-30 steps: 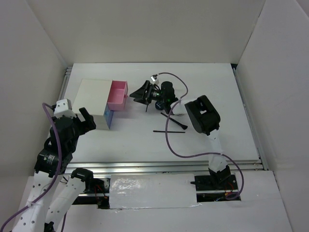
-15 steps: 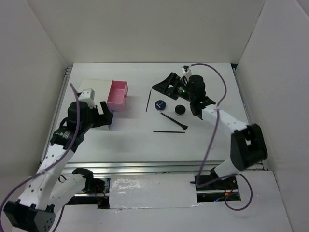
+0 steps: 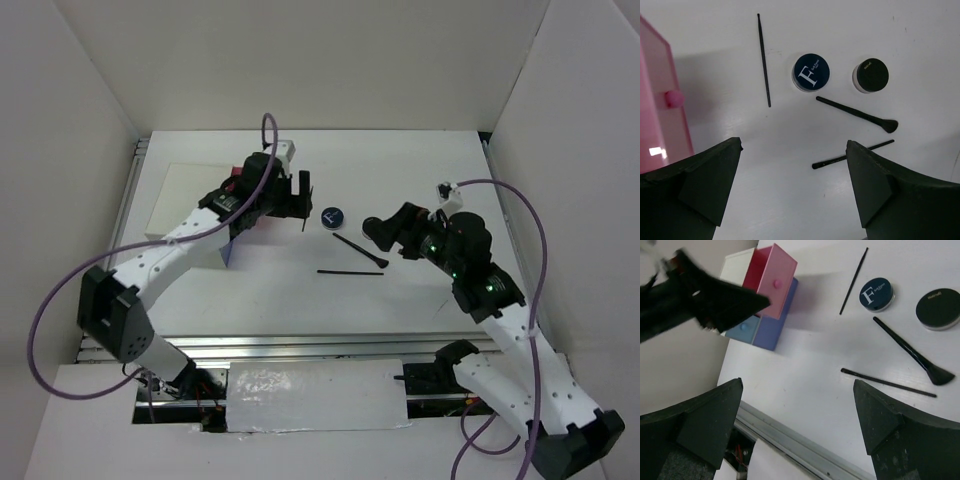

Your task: Organize the makeup

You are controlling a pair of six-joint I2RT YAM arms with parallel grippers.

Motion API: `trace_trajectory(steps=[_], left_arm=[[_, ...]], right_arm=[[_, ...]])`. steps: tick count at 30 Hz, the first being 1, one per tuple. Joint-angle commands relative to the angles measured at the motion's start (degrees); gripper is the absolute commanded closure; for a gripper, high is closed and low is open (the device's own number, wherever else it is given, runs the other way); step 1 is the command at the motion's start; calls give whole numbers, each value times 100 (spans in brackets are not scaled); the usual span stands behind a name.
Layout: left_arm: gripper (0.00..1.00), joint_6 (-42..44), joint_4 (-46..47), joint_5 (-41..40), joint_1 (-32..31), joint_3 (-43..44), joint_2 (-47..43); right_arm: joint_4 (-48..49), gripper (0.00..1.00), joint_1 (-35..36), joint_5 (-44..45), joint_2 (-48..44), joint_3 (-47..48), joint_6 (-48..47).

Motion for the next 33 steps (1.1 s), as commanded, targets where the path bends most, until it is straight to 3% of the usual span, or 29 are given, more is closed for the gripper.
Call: trace_trajectory(steps=[1, 8, 16, 25, 33], left_arm=[[1, 176, 330, -120, -104, 713, 793], [0, 589, 462, -111, -253, 1961, 2455], [0, 722, 120, -479, -561, 3263, 3932], [1, 616, -12, -778, -587, 3502, 4785], [8, 669, 260, -761, -605, 3291, 4864]], right_arm=[[-658, 0, -16, -92, -663, -185, -151], [-1405, 0, -16, -303, -1736, -185, -256], [-1898, 0, -16, -426, -2150, -317, -379], [-1898, 0, -24, -576, -2230, -361, -432], [-1863, 0, -16, -550, -2212, -414, -467]])
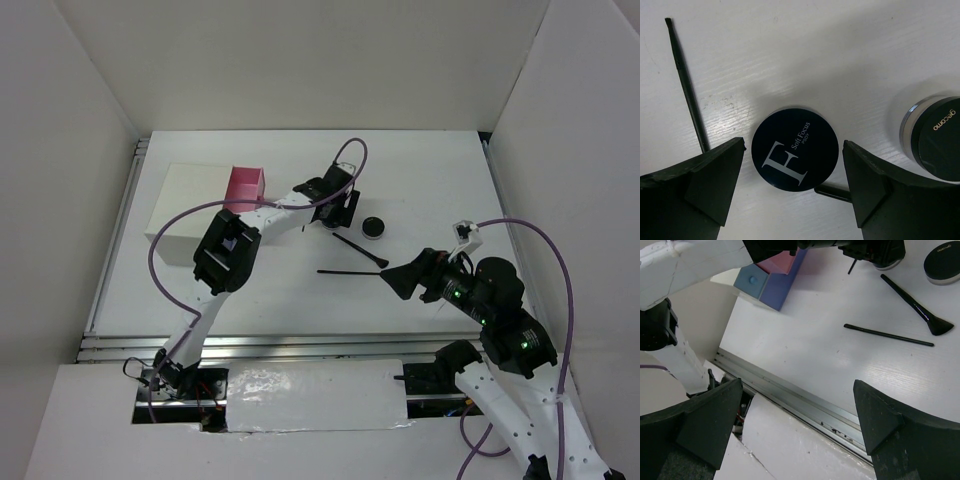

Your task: Organize the makeup

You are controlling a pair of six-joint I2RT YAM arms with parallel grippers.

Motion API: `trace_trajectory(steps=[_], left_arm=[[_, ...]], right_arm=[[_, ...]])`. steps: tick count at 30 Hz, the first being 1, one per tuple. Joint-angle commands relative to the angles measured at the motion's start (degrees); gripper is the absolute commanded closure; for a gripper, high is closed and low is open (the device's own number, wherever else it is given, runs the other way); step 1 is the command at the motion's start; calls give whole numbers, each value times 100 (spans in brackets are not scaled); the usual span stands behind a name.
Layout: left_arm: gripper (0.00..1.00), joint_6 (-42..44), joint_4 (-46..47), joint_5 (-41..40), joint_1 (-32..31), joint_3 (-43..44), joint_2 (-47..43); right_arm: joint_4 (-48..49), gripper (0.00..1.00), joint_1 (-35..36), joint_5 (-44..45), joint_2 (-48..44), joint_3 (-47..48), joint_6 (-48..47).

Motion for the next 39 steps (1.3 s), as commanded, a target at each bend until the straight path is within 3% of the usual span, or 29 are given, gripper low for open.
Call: trace_trajectory(steps=[1, 6, 10, 13, 16, 17, 23, 31, 39], left_arm=[[8, 72, 287, -53, -6, 30, 54], [24, 116, 287, 53, -6, 126, 177], [26, 72, 225, 0, -6, 188, 300], [33, 63, 234, 35, -6, 188, 300], [48, 81, 199, 79, -6, 276, 291], [59, 90, 190, 97, -6, 372, 274], [81, 221, 112, 211, -6, 898, 116], [89, 327, -100, 132, -6, 1199, -278], [89, 441, -872, -808, 178, 1287, -1465]], right_arm=[[21, 0, -16, -14, -20, -88, -150], [-5, 0, -25, 65, -81, -132, -176], [-49, 0, -16, 127, -81, -114, -220], [-67, 0, -16, 170, -64, -71, -255], [-67, 0, -16, 179, -55, -53, -255], [-67, 0, -25, 179, -64, -44, -247], [-93, 0, -16, 258, -81, -35, -247], [-111, 0, -25, 337, -81, -27, -273], [-5, 0, -25, 259, 33, -26, -256]])
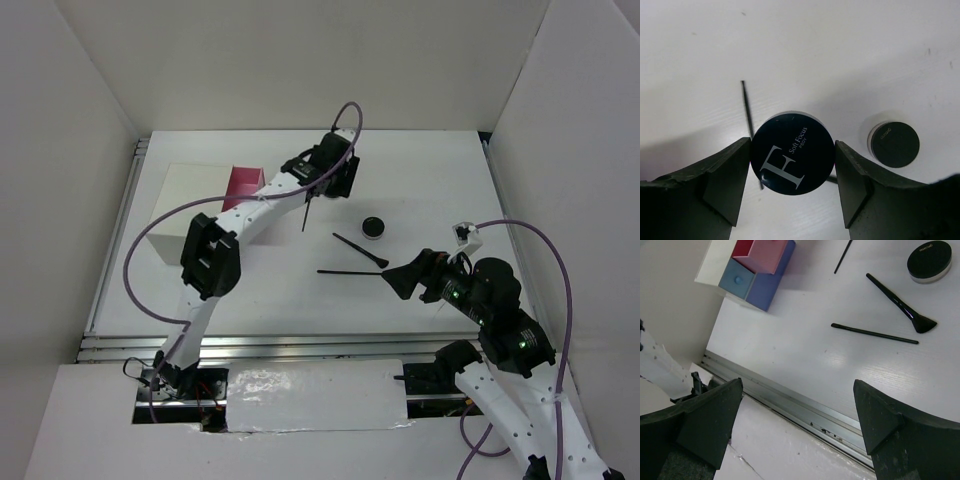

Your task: Organize the makeup

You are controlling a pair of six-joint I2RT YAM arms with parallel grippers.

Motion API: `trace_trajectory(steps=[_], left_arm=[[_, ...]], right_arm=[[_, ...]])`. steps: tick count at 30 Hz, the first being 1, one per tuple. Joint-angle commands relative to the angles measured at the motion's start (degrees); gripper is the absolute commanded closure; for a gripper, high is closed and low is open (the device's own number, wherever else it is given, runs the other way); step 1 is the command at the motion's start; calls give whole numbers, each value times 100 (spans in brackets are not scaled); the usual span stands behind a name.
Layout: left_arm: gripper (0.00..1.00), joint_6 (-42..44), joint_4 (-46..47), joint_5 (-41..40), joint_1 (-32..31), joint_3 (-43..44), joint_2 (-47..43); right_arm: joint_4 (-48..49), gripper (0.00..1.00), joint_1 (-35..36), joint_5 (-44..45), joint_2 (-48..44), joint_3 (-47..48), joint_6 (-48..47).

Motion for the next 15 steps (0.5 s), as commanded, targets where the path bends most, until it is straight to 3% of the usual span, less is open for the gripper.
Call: trace_trajectory(steps=[1, 8, 15], left_arm=[[88, 111, -276, -555, 215, 124, -1101], [88, -292, -717, -713, 1251, -877, -2392], [87, -469, -594, -467, 1886, -1704, -2799]], right_arm=[[102, 0, -16, -2, 70, 76, -65], [348, 0, -16, -248, 193, -73, 40], [480, 0, -16, -344, 334, -82, 102]])
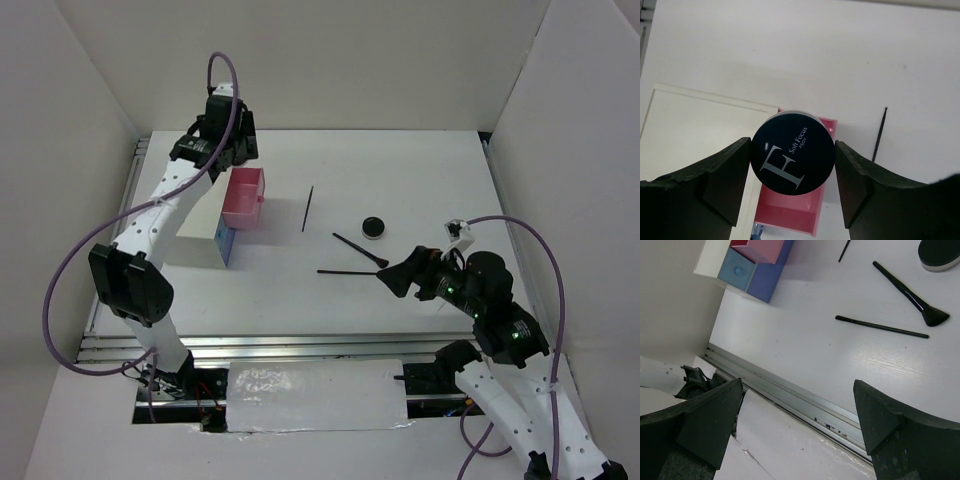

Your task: Organize the makeup

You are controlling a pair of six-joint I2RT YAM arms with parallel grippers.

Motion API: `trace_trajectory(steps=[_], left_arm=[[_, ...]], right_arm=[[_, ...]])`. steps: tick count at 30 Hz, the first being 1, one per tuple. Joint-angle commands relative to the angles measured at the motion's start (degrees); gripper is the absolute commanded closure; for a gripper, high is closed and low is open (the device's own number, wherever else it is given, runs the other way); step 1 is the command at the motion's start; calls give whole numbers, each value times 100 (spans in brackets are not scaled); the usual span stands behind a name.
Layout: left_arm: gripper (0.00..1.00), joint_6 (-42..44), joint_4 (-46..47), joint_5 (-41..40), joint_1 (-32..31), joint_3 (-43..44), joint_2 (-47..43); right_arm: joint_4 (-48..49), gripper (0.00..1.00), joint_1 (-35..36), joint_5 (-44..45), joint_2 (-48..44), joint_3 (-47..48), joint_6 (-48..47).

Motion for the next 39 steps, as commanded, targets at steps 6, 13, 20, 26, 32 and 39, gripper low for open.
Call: trace_trajectory(steps=[6, 13, 20, 26, 32, 39], left_arm=[[84, -196, 36, 246, 132, -503, 153], [76, -240, 98, 299, 246, -767, 276], [27, -275, 150, 553, 272, -820, 382], [15, -196, 273, 826, 255, -689, 101], [11, -205, 168, 975, 255, -609, 109], [8, -196, 327, 1143, -410, -505, -76]], right_arm=[[367, 0, -25, -183, 102, 1, 65], [314, 0, -7, -148, 76, -8, 47], [331, 0, -24, -166, 76, -34, 65], [375, 0, -16, -148, 146, -8, 74], [454, 0, -16, -183, 173, -25, 109], [454, 0, -7, -87, 147, -104, 135]])
